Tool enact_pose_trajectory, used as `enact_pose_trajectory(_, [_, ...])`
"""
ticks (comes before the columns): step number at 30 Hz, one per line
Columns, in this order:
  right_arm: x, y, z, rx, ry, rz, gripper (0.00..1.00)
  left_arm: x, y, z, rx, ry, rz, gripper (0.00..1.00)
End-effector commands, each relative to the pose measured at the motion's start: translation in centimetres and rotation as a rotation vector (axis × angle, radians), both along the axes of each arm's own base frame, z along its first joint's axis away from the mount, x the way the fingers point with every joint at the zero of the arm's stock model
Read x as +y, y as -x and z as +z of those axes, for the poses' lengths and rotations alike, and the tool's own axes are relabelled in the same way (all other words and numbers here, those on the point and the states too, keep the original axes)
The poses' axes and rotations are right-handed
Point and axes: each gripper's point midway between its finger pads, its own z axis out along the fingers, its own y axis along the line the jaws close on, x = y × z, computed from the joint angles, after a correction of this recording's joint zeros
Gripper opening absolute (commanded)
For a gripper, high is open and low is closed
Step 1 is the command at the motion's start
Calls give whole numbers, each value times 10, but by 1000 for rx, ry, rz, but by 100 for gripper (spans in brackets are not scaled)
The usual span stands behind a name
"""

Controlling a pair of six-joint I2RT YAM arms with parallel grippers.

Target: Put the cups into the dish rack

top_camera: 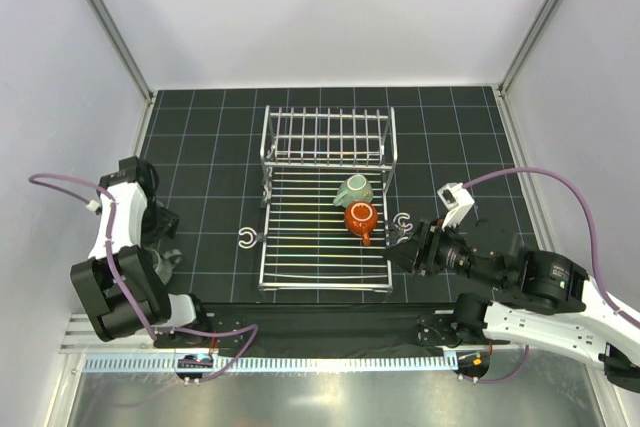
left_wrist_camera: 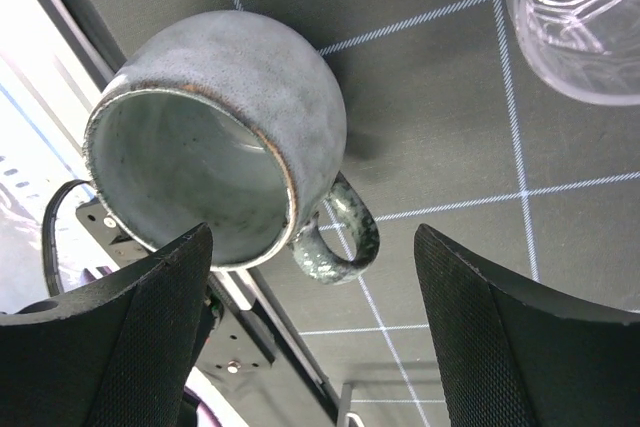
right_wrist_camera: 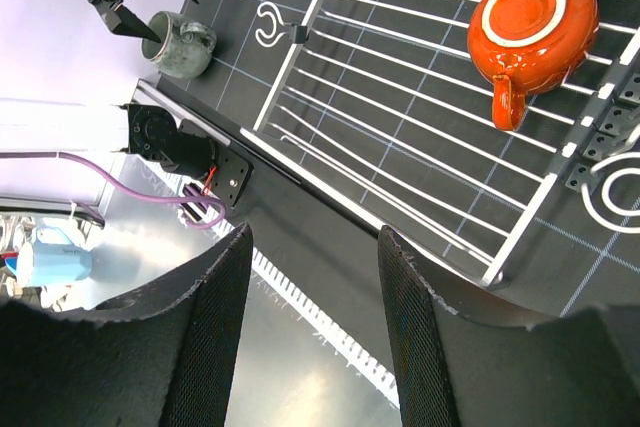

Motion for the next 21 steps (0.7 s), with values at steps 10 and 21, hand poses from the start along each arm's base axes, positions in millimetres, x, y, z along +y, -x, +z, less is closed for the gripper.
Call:
enact_pose_trajectory(10, [3, -7, 12, -21, -18, -27, 56, 4, 0, -16, -9, -22, 61, 73])
enact_pose_trajectory(21, [-1, -8, 24, -43, -23, -33, 55, 0, 7, -18, -14, -20, 104, 38])
